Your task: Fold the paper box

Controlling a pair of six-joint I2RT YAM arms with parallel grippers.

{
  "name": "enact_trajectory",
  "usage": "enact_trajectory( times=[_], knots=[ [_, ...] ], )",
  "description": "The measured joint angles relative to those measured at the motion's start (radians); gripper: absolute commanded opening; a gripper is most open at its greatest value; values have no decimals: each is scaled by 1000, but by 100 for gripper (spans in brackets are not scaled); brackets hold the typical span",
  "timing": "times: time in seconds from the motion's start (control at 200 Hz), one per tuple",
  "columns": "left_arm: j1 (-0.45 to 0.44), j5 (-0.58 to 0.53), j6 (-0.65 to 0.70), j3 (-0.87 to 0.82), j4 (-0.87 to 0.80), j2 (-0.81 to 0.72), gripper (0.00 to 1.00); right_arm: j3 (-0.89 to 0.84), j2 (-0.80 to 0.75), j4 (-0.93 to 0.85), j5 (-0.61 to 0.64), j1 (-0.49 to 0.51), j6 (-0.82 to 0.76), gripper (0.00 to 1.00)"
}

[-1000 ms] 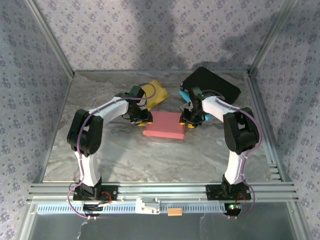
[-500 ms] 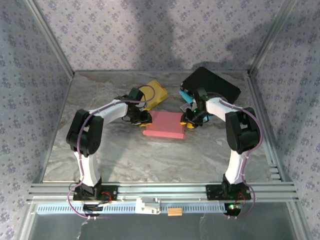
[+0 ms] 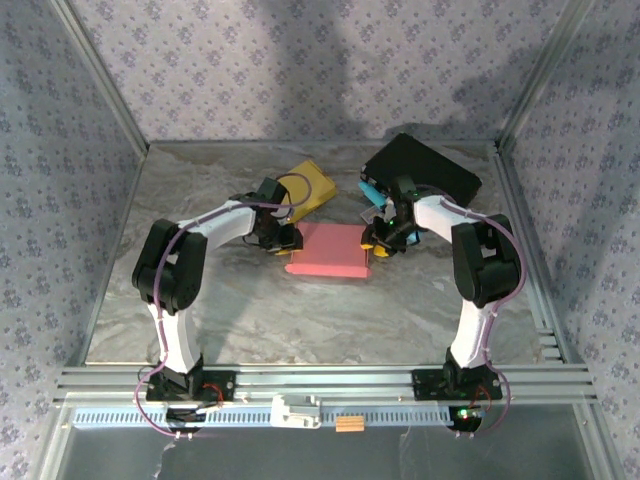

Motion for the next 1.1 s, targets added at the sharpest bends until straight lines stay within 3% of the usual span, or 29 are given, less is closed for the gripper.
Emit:
enact_trajectory(
  times=[0.2,0.325,0.53,0.854,1.099],
  knots=[
    [1,26,-2,-34,50,-5,24,-32,0,39,-30,-7,-40,60],
    [11,38,-5,-78,98,-32,19,-93,-22,112,-84,-25,-61,67],
    [47,92,-7,-181,201,-83,12,-177,-52,245,-191,-63,-61,70],
    [106,196,-8,-272,312,-108,8,-220,-27,433,-399,-76,-37,71],
    [140,230,-32,-348,400,-138,8,-249,-16,474,-410,-58,-19,71]
  ],
)
